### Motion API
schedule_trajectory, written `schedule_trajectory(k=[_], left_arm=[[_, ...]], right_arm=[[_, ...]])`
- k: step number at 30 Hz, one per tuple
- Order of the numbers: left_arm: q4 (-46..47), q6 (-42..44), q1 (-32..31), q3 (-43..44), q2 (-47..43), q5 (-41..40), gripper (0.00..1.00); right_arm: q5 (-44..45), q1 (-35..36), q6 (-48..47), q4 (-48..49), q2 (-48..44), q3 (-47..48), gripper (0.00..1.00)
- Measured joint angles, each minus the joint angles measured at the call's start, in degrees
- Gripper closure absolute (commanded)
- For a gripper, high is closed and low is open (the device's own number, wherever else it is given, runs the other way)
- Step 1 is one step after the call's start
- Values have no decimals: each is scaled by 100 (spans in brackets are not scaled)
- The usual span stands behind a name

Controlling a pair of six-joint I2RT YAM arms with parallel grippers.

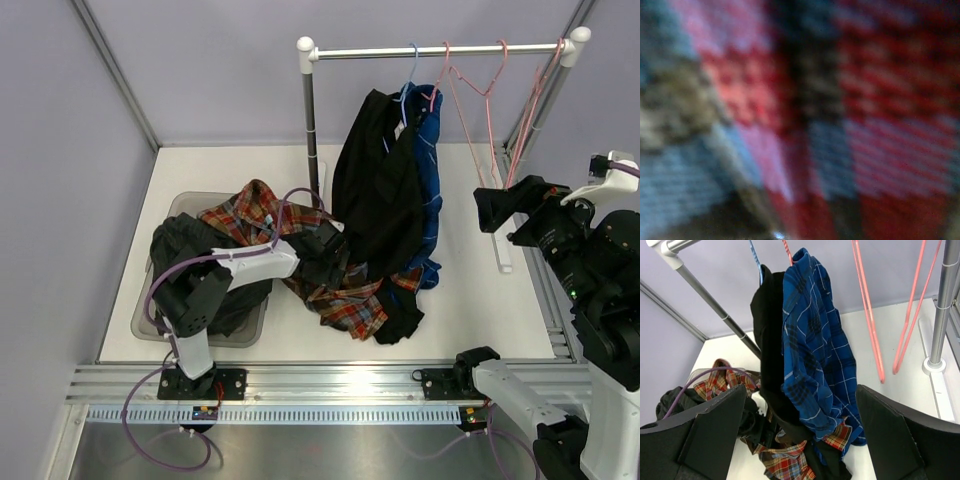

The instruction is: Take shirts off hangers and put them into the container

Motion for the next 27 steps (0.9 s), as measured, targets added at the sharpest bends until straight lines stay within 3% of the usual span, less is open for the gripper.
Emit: schedule_trajectory(k=[1, 2, 3, 7, 13, 17, 22, 27], left_arm=[[66, -57, 0, -28, -22, 7, 78], [166, -103, 0, -70, -24, 11, 97], [308, -140, 0, -101, -31, 35, 100], [466, -212, -4, -376, -363, -85, 100], [-896, -55, -4, 48, -2181, -627, 100], [-1620, 422, -4, 1945, -3237, -916, 100], [-1978, 1233, -2, 4164, -3600, -1576, 100], [-2124, 2188, 2, 5545, -3539, -2374, 100]], right_arm=[[-26, 0, -2, -37, -7, 4, 0], [-31, 0, -4, -68, -7, 4, 0], [-37, 0, -4, -87, -2, 2, 1], [-118, 0, -11, -103, -28, -83, 0], [-131, 2, -68, -103, -70, -210, 0], [-136, 2, -87, -103, -81, -219, 1], [-142, 4, -96, -103, -90, -221, 1], [-188, 4, -127, -103, -96, -221, 1]])
